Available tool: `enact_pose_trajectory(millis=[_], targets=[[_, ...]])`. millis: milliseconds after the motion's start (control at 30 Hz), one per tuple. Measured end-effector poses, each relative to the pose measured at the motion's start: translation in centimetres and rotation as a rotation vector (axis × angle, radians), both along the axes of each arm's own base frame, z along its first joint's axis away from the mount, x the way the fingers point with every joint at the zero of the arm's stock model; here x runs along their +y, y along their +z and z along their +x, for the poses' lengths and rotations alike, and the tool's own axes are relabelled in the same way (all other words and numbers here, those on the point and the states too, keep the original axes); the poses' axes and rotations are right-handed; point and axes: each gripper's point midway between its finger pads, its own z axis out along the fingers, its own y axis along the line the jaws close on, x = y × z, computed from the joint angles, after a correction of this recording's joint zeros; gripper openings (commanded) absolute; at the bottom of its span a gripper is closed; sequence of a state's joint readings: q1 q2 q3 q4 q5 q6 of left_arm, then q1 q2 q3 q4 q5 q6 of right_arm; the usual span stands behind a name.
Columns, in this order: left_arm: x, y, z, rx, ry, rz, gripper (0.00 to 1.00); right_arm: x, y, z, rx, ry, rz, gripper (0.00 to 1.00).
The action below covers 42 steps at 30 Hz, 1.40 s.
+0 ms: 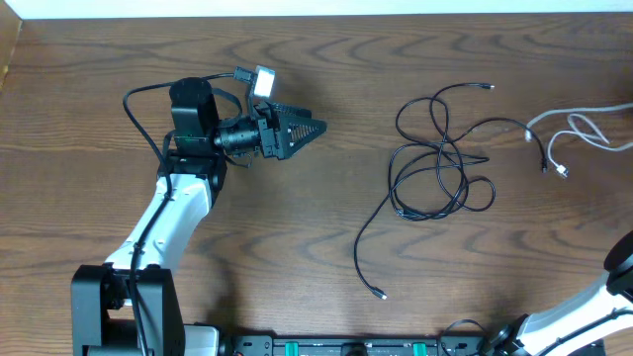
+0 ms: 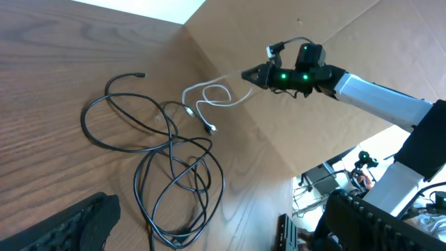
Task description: Untangle cables
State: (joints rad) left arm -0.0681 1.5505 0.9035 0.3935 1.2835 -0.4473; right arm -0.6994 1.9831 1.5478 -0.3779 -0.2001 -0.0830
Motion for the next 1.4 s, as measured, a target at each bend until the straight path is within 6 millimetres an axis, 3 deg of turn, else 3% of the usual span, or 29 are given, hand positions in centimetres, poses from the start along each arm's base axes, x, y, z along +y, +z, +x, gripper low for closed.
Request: enact_pose_trajectory(millis=[200, 467, 700, 933, 1067, 1233, 1367, 1400], targets=[[0.0, 0.0, 0.0, 0.000, 0.000, 0.000, 0.99, -4.5, -0.7, -4.2, 0.112, -0.205, -0.083, 0.01], [0.0, 0.0, 0.0, 0.000, 0.000, 0.000, 0.99, -9.0, -1.2, -10.2, 0.198, -0.438, -0.108, 0.01], [0.0, 0.0, 0.0, 0.000, 0.000, 0.000, 0.99, -13.0, -1.2, -16.6, 0.238, -0.618, -0.109, 0.01], [0.0, 0.0, 0.0, 0.000, 0.000, 0.000, 0.99, -16.4, 0.5, -21.3, 0.187, -0.751, -0.134, 0.01], [0.0, 0.0, 0.0, 0.000, 0.000, 0.000, 0.99, -17.6, 3.9, -21.3, 0.078, -0.758, -0.190, 0.01], [0.0, 0.0, 0.0, 0.000, 0.000, 0.000, 0.99, -17.5, 9.1, -18.1, -0.085, -0.627, -0.269, 0.01], [0.0, 0.0, 0.0, 0.000, 0.000, 0.000, 0.99, -16.6, 9.7, -16.4, -0.099, -0.550, -0.283, 0.01], [0.0, 0.0, 0.0, 0.000, 0.000, 0.000, 0.99, -16.4, 9.6, -16.0, -0.094, -0.530, -0.285, 0.06]])
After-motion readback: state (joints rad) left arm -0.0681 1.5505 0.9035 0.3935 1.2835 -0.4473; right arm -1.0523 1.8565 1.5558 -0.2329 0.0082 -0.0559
